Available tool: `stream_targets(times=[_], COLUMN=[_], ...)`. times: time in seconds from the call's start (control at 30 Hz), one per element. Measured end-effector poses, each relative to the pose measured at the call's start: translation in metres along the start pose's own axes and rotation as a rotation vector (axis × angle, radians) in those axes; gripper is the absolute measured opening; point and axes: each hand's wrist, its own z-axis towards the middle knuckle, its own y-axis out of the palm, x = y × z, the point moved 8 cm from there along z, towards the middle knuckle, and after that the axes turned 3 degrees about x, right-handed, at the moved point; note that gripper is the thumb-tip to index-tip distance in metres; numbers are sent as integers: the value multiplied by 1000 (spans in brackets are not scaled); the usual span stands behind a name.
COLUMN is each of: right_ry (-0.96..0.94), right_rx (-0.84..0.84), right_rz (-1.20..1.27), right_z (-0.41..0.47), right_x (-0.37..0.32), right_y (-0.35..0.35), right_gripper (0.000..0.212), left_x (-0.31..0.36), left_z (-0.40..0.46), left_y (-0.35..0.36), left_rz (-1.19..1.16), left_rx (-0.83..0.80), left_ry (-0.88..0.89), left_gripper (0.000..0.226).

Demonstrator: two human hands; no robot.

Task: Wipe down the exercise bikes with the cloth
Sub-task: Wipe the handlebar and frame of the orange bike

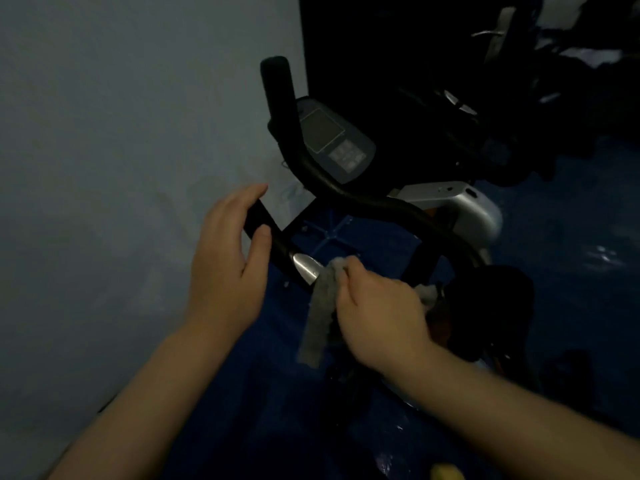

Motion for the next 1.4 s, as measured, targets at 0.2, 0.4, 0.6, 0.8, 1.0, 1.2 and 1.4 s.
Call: stream_targets(times=[0.2, 0.4, 0.6, 0.8, 1.0, 1.2, 1.4], right_ry=[80, 131, -147, -37, 132, 105, 191], right_rx=[320, 353, 86, 27, 213, 316, 275], right_rz=[27, -1, 165, 602, 142, -32, 133], right_z=[-20, 13, -13, -11, 23, 19, 51], right_x=[12, -30, -17, -6, -25, -25, -50], right_y=[0, -2, 2, -10, -1, 4, -9], right_gripper=[33, 35, 49, 20, 42, 48, 31], left_x=[-7, -12, -11, -12, -9, -14, -22], left_z=[-2, -3, -3, -3, -5, -3, 1], left_y=[-2, 0, -1, -1, 2, -2, -6], left_rz=[-206, -362, -364, -307, -369, -455, -550], left_rx=[-51, -18, 6, 21, 107, 95, -5], left_ry=[-45, -111, -132, -169, -212, -168, -112], left_gripper=[43, 42, 41, 42, 38, 39, 39])
